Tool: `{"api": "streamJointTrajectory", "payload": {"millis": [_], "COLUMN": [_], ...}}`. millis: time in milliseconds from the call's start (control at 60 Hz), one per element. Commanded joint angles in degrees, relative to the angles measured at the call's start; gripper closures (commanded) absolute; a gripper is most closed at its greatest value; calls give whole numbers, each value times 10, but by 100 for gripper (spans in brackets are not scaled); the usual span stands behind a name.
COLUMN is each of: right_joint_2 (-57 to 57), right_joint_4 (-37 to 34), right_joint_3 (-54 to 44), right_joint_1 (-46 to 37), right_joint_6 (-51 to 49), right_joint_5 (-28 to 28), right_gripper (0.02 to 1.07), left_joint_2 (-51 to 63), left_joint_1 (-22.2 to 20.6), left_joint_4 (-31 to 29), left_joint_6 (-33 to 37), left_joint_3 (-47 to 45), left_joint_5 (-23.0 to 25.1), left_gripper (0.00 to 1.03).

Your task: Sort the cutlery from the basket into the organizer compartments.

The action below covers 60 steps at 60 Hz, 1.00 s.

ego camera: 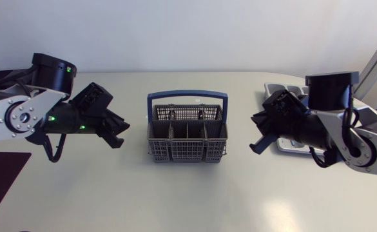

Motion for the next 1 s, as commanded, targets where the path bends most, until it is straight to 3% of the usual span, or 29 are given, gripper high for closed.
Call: {"api": "streamJointTrajectory", "payload": {"millis": [0,50,100,183,217,450,767,983], "right_joint_2": [-33,-50,-61,-92,-100,-181,-289,-342], "right_joint_4": [-11,-17,-20,-24,-26,-30,-62,-75], "right_joint_3": [-23,-30,-34,-45,-49,-70,-97,-118], "right_joint_1": [-13,-21,-26,-34,-37,-65,-124,-161], "right_joint_6": [13,13,13,13,13,20,33,35], "right_joint_5": [7,7,7,13,17,34,40,43], "right_gripper": [67,51,41,12,6,6,6,6], "left_joint_2": [-31,-45,-54,-84,-94,-163,-285,-339], "left_joint_1": [13,17,23,40,42,50,93,94], "left_joint_4": [1,1,1,1,1,-18,22,-9], "left_joint_6": [-9,-9,-9,-10,-10,-15,-65,-83], "left_joint_3": [-24,-29,-33,-43,-48,-65,-116,-128], "left_joint_5": [4,4,3,3,3,-24,-24,-24], "left_gripper": [23,3,3,4,4,4,4,4]}}
